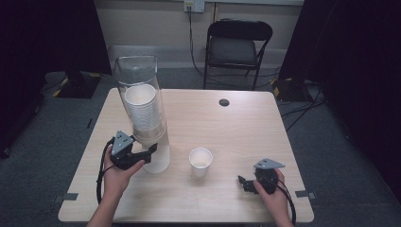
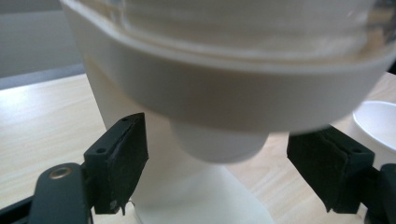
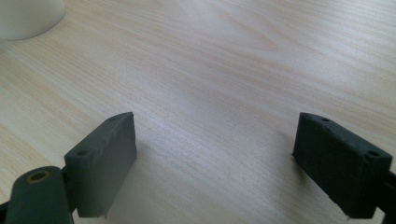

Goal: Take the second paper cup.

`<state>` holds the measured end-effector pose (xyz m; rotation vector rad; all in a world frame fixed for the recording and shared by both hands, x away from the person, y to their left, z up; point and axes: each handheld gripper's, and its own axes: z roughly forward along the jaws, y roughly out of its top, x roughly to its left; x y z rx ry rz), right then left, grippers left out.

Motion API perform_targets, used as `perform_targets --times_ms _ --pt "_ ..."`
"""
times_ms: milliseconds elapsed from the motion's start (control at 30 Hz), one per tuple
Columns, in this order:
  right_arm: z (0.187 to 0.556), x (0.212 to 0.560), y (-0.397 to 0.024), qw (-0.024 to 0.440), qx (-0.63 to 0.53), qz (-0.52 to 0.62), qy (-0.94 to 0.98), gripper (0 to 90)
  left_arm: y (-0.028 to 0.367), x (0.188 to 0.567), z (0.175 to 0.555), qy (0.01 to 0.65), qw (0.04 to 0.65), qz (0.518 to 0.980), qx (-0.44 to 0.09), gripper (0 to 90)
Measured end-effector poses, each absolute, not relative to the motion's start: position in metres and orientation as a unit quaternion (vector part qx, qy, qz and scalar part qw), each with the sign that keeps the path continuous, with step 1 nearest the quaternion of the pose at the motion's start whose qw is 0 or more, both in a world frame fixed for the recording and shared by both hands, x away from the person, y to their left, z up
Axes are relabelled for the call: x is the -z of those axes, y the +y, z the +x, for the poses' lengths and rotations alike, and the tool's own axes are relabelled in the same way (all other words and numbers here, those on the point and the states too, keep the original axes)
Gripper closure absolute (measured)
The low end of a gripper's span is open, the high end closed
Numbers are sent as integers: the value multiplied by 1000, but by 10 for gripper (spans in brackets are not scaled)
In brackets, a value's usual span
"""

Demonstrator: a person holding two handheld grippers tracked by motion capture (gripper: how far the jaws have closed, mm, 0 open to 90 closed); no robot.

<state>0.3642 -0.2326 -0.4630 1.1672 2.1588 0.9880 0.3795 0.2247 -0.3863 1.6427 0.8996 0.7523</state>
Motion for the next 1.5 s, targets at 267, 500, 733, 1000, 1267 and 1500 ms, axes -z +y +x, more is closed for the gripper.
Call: perform_targets --times_ms 267,500,733,1000,1267,1500 --pt "364 463 -233 246 -362 428 791 125 220 384 383 373 543 675 -330 211" --pt "364 463 -233 246 -362 428 791 124 211 385 384 367 548 667 -348 217" --pt "364 463 -233 246 -362 428 791 125 208 387 387 367 535 666 -368 297" --pt "364 463 -233 246 -362 428 791 124 209 388 385 360 530 673 -369 324" --pt "364 463 -233 246 -362 428 791 124 207 394 384 362 544 657 -376 333" --pt "364 463 -232 244 -361 429 791 118 207 389 384 369 527 671 -368 337"
